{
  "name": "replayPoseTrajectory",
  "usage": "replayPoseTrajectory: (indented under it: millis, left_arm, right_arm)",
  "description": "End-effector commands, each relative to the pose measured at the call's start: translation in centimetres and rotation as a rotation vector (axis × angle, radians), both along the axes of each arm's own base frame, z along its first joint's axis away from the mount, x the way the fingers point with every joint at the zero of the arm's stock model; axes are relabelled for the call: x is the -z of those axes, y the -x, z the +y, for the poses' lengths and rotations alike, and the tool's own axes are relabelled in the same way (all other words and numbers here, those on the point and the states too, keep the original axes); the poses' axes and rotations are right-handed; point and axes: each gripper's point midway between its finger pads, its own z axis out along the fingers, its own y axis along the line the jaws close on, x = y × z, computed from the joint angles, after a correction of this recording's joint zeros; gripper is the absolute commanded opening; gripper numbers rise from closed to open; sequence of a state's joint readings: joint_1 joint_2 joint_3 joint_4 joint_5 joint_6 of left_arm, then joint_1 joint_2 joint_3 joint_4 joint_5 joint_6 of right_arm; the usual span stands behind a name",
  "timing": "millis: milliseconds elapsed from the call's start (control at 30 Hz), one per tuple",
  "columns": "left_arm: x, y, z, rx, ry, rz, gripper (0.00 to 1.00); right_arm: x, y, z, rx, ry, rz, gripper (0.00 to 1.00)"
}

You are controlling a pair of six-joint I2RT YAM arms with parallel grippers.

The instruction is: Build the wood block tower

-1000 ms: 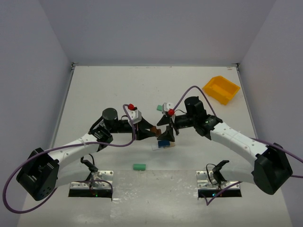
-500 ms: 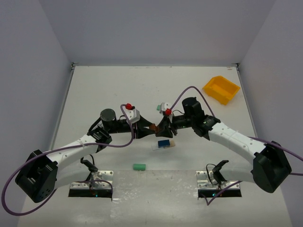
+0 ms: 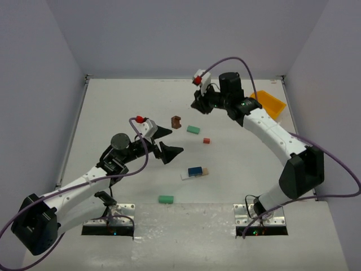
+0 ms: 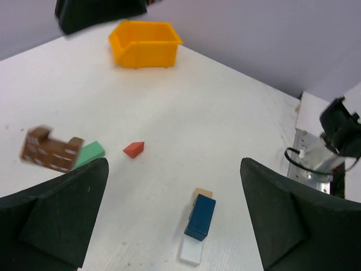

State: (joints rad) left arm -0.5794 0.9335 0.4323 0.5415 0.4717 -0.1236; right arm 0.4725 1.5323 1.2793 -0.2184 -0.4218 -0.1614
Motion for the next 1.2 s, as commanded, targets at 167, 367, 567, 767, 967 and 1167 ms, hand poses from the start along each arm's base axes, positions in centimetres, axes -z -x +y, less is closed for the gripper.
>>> replayPoseTrajectory:
  millis: [167,367,567,767,967,1167]
  left_arm:
    - [0.6,-5.0,7.5,-0.598,0.052,0.288,1.0]
    - [0.6,-4.6,8.5,-0.636,0.082,0.293,1.0]
    - [-0.5,-6.8,9.0,-0.742,0.121,0.319,1.0]
    - [0.4,-10.3,10.2,-0.945,0.105,0.435,1.0]
    - [3.5,-15.7,11.9,-1.098,0.113,0.643,1.0]
    - [5.8,-21.7,13.0,-1.219,0.105,0.821,1.0]
  right_arm:
    - [-1.3,-1.3,-2.1,-0.23,0.279,-0.183,0.2]
    - [2.9,1.3,-4.4,-0.221,0.362,-0.108,0.17]
    - [4.9,2.4,-4.7,-0.187,0.323,-0.1,0.18]
    - [5.8,2.4,-5.2,-0.104,0.29,-0.057,0.2]
    - [4.5,0.2,-7.6,0.121,0.183,-0.007,0.53]
    - [5.3,-1.5,-11.0,0.276,0.15,0.058,0.99]
